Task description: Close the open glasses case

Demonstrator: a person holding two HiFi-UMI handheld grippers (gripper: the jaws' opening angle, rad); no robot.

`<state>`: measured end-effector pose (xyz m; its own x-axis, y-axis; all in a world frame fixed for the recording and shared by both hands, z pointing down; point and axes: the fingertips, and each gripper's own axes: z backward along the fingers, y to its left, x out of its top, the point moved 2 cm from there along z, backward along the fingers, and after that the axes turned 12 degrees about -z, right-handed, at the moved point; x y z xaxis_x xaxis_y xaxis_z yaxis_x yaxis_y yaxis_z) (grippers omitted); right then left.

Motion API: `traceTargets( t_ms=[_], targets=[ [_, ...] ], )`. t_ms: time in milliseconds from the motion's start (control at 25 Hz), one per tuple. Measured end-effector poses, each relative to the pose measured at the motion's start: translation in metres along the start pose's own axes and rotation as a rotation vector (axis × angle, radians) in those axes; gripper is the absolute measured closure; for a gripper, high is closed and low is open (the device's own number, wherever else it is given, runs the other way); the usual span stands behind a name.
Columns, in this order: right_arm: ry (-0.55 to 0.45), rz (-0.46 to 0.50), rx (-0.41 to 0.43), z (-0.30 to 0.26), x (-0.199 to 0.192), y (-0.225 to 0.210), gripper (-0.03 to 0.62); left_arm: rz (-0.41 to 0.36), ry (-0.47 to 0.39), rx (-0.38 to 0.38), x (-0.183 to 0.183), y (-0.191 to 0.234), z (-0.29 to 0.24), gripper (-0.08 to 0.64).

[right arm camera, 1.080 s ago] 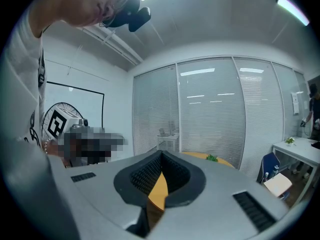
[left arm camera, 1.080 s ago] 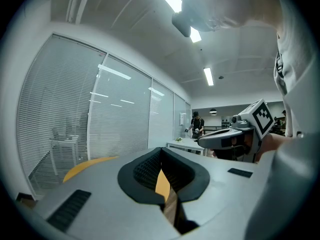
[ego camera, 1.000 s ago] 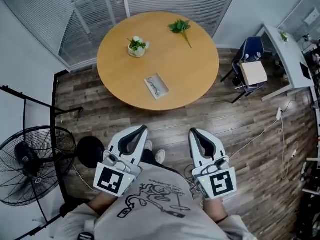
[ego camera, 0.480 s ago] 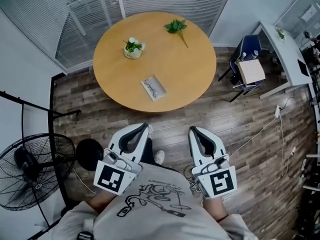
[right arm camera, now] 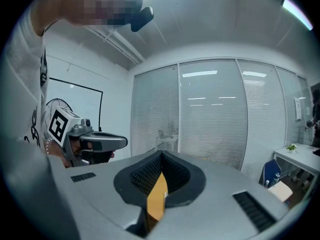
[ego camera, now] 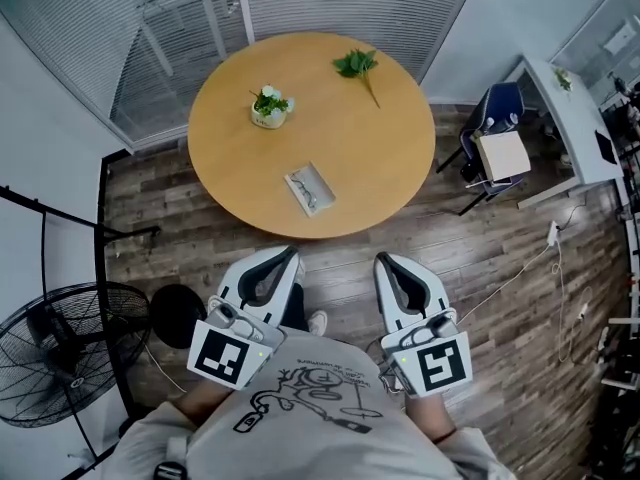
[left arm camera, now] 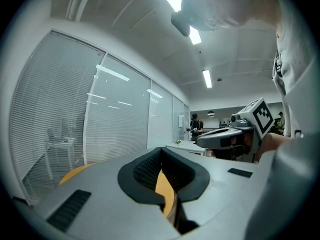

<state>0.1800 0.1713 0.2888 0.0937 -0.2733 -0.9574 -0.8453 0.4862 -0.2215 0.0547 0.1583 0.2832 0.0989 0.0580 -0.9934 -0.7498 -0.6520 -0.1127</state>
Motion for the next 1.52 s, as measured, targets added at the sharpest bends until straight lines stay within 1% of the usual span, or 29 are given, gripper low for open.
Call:
traceTargets(
  t_ms=[40, 200, 560, 640, 720, 880, 920, 1080, 1400, 1520],
  targets=[
    [-0.001, -0.001, 0.0, -0.004, 0.001, -0.001, 0.584, 0.001, -0.001, 0.002, -0.001, 0.004, -0.002, 0.54],
    [-0.072, -0.027, -0.007, -0.023, 0.013, -0.007, 0.584, 0.002, -0.003, 0.007, -0.002, 0.02, -0.012, 0.54],
    [-0.07, -0.023, 0.002, -0.062, 0.025, -0.021, 0.584, 0.006, -0.004, 0.009, -0.004, 0.053, -0.041, 0.54],
    [-0.036, -0.009, 0.021, -0.07, 0.023, -0.024, 0.584, 0.006, -0.007, 0.007, -0.004, 0.06, -0.049, 0.54],
    [-0.006, 0.009, 0.017, -0.077, 0.022, -0.03, 0.584, 0.006, -0.007, 0.006, -0.004, 0.067, -0.056, 0.54],
    [0.006, -0.002, 0.001, -0.096, 0.03, -0.039, 0.584, 0.011, -0.003, 0.003, -0.006, 0.082, -0.071, 0.54],
    [0.005, -0.004, -0.004, -0.102, 0.031, -0.041, 0.584, 0.013, -0.002, 0.002, -0.007, 0.086, -0.075, 0.54],
    [-0.063, -0.026, -0.007, -0.124, 0.044, -0.046, 0.584, 0.018, 0.0, 0.001, -0.01, 0.104, -0.087, 0.54],
    [-0.058, -0.024, -0.004, -0.162, 0.054, -0.054, 0.584, 0.027, -0.003, 0.001, -0.014, 0.137, -0.11, 0.54],
    [-0.019, -0.013, -0.008, -0.177, 0.051, -0.057, 0.584, 0.029, 0.003, -0.001, -0.018, 0.151, -0.116, 0.54]
  ],
)
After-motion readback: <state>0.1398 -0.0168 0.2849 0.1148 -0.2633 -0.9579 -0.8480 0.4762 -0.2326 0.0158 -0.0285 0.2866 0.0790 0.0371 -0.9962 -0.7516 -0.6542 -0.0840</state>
